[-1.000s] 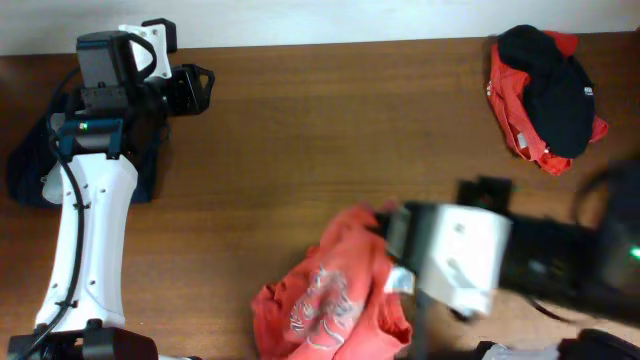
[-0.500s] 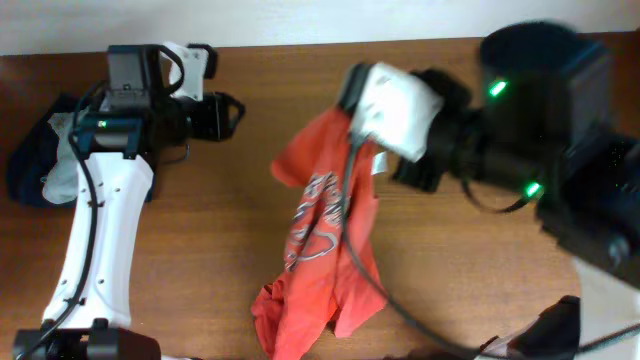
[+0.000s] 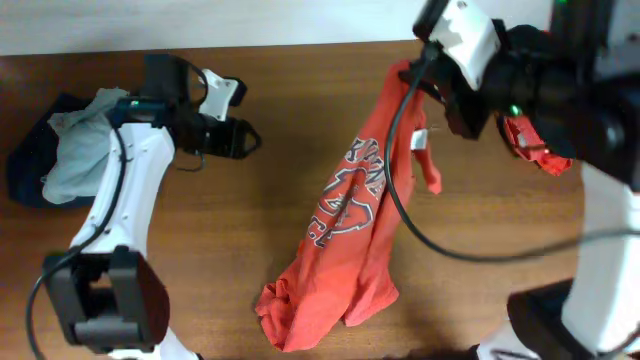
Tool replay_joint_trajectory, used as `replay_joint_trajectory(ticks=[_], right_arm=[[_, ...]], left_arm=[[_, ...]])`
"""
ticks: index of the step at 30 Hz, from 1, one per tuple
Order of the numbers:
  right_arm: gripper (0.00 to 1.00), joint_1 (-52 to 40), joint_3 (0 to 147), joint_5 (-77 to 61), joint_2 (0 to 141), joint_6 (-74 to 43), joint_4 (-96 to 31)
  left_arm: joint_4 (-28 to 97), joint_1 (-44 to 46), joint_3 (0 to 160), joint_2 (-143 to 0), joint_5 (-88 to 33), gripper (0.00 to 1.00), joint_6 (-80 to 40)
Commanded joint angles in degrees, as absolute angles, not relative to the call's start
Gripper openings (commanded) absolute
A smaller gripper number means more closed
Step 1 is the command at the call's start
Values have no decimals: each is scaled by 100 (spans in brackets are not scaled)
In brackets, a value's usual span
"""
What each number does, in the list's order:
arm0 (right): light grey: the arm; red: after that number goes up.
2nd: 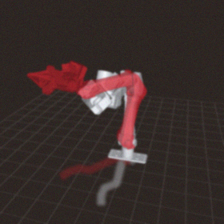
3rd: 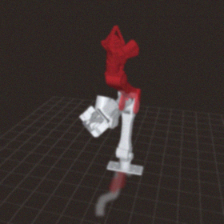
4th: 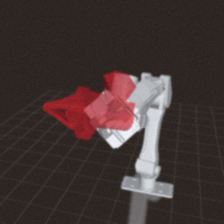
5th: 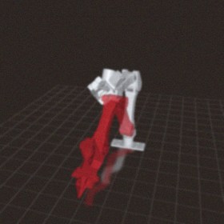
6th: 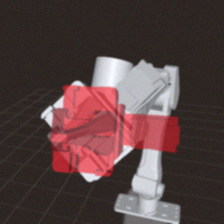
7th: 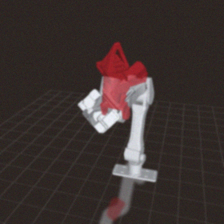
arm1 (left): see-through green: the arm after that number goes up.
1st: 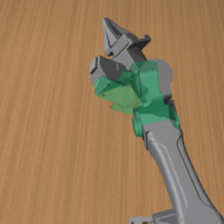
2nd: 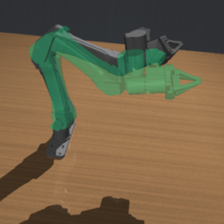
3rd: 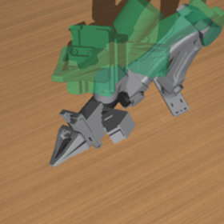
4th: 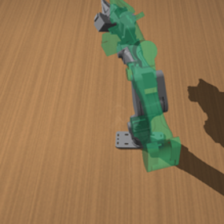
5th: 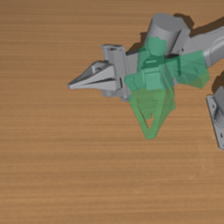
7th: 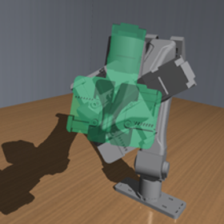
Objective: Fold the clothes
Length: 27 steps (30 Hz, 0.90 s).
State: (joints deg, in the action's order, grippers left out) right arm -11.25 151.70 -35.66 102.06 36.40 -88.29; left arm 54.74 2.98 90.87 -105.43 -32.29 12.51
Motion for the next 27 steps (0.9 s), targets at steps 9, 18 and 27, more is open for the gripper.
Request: replay_joint_trajectory(ticks=[9,18,27], right_arm=[[4,-589,15224,-4077,10556,3553,-8818],[5,-515,15227,-4075,10560,3553,-8836],[5,-515,15227,-4075,10560,3555,-8919]], left_arm=[[6681,930,9166,-10973,-3970,56,2814],[7293,1898,9074,-10973,-3972,73,4021],[6493,2681,9024,-10975,-4147,76,4211]])
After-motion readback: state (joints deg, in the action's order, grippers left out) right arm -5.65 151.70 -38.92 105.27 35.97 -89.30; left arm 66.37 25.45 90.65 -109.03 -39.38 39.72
